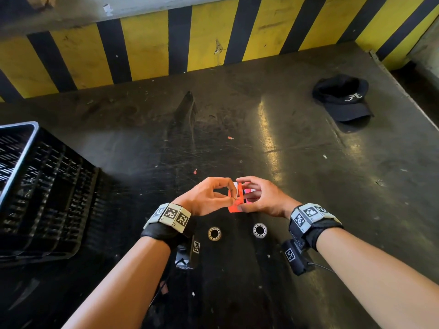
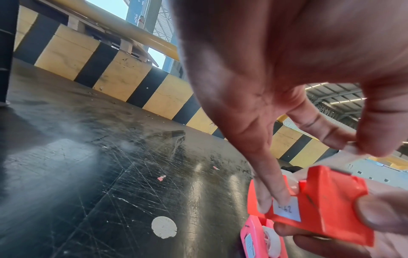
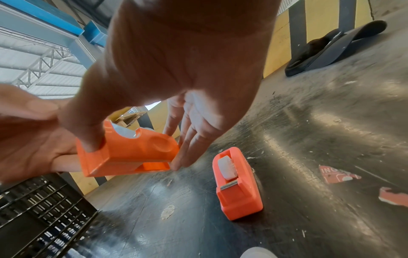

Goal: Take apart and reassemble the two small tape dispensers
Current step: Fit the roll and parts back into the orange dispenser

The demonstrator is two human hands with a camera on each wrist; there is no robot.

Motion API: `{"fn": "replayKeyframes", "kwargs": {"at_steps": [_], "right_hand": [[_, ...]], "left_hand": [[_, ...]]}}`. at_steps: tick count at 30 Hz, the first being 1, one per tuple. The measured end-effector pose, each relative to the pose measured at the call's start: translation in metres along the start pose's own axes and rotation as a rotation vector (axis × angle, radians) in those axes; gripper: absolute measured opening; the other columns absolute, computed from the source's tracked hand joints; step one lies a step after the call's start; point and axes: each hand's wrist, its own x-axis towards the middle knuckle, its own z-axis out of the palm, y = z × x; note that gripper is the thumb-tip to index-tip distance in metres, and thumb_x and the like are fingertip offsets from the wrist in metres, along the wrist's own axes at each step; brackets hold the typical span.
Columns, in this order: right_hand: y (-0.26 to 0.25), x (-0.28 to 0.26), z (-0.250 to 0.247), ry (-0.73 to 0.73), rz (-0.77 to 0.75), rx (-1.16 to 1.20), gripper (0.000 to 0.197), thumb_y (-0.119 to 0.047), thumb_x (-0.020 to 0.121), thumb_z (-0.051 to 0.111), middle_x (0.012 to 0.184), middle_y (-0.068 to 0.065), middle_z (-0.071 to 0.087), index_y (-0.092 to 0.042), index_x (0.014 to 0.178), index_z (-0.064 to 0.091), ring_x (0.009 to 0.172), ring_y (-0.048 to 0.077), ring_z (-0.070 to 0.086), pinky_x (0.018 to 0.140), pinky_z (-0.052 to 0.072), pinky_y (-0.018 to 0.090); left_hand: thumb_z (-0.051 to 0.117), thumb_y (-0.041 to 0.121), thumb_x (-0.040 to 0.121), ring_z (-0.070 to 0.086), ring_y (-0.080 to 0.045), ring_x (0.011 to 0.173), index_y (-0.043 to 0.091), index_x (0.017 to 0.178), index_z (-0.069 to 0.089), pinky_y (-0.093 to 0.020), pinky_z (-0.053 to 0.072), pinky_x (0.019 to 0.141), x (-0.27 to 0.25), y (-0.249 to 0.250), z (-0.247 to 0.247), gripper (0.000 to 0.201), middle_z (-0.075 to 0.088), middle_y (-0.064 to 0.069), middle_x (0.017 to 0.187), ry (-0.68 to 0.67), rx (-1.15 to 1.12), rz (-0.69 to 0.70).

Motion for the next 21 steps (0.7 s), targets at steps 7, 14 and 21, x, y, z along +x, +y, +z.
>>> {"fn": "replayKeyframes", "kwargs": {"at_steps": [7,14,21], "right_hand": [[-0.004,-0.003,-0.001,0.003,0.017,0.009,0.081,-0.010,0.073,0.092,0.132,0.005,0.065,-0.022,0.144,0.054,0.108,0.014,0.072,0.097,0.058,0.032],[-0.005,-0.004,0.000,0.029,0.028,0.060,0.100,-0.040,0.051,0.092,0.128,0.005,0.070,-0.022,0.143,0.057,0.105,0.015,0.075,0.099,0.058,0.044],[-0.008,-0.008,-0.003,0.034,0.040,0.062,0.100,-0.046,0.049,0.095,0.130,0.003,0.069,-0.026,0.140,0.058,0.117,0.015,0.069,0.104,0.055,0.047]], "left_hand": [[0.082,0.009,0.081,0.054,-0.014,0.140,0.023,0.083,0.074,-0.019,0.052,0.101,-0.006,-0.004,0.006,0.016,0.057,-0.009,0.148,0.029,-0.015,0.009],[0.081,0.006,0.077,0.036,-0.011,0.153,0.023,0.094,0.083,-0.038,0.053,0.110,-0.008,-0.006,0.012,0.024,0.041,-0.002,0.164,0.069,0.078,0.031],[0.064,-0.004,0.085,0.072,-0.023,0.115,0.013,0.096,0.059,-0.034,0.060,0.095,-0.005,-0.005,0.013,0.021,0.055,-0.004,0.151,0.110,-0.145,0.022]]}}
